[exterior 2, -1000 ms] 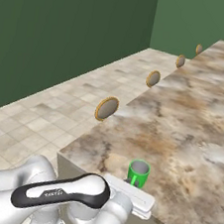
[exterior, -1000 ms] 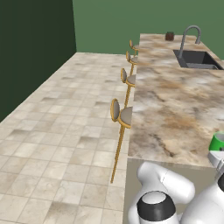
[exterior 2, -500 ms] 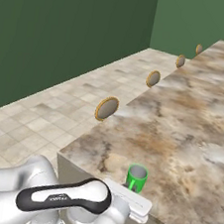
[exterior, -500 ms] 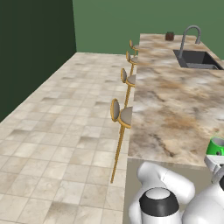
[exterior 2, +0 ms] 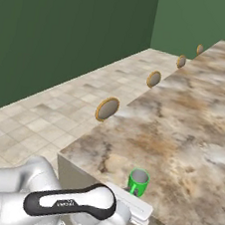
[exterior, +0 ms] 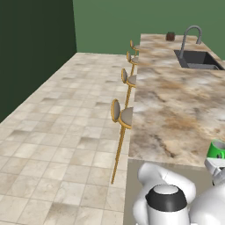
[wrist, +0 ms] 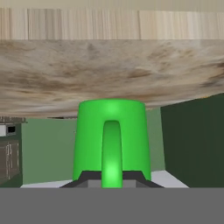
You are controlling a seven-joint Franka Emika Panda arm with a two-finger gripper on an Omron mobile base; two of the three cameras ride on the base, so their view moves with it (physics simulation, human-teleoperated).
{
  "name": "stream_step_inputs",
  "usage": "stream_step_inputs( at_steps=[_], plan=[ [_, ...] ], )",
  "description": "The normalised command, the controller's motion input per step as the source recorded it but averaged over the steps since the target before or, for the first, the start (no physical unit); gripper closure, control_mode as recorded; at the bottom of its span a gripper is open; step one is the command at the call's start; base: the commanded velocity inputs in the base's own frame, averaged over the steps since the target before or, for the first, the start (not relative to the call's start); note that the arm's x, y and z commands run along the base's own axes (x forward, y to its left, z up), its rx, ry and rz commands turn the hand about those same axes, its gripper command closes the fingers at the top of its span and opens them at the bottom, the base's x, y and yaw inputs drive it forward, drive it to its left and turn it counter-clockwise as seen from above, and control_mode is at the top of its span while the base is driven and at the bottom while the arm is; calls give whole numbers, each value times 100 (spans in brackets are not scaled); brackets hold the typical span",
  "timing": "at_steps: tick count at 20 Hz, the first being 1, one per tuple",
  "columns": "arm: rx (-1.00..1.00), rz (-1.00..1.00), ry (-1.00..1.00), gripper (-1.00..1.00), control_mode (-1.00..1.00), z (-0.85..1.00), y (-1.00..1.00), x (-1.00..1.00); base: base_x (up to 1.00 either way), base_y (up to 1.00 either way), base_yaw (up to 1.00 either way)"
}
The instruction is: Open the cabinet directly in front. Then move the beer and the mug to the dining counter with the jar on it.
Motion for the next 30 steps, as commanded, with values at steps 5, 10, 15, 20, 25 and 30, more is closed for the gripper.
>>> stream_step_inputs(
  at_steps=[5,10,15,20,25,30],
  plan=[
    [0,0,0,100,-100,-21,-14,0,0,0,0],
    [0,0,-1,100,-100,-20,-22,0,0,0,0],
    [0,0,0,100,-100,-22,-23,1,0,0,0],
    [0,0,0,100,-100,-27,-19,13,0,0,0],
    [0,0,0,100,-100,-25,-13,20,0,0,0],
    [0,0,0,100,-100,-21,-12,27,0,0,0]
  ],
)
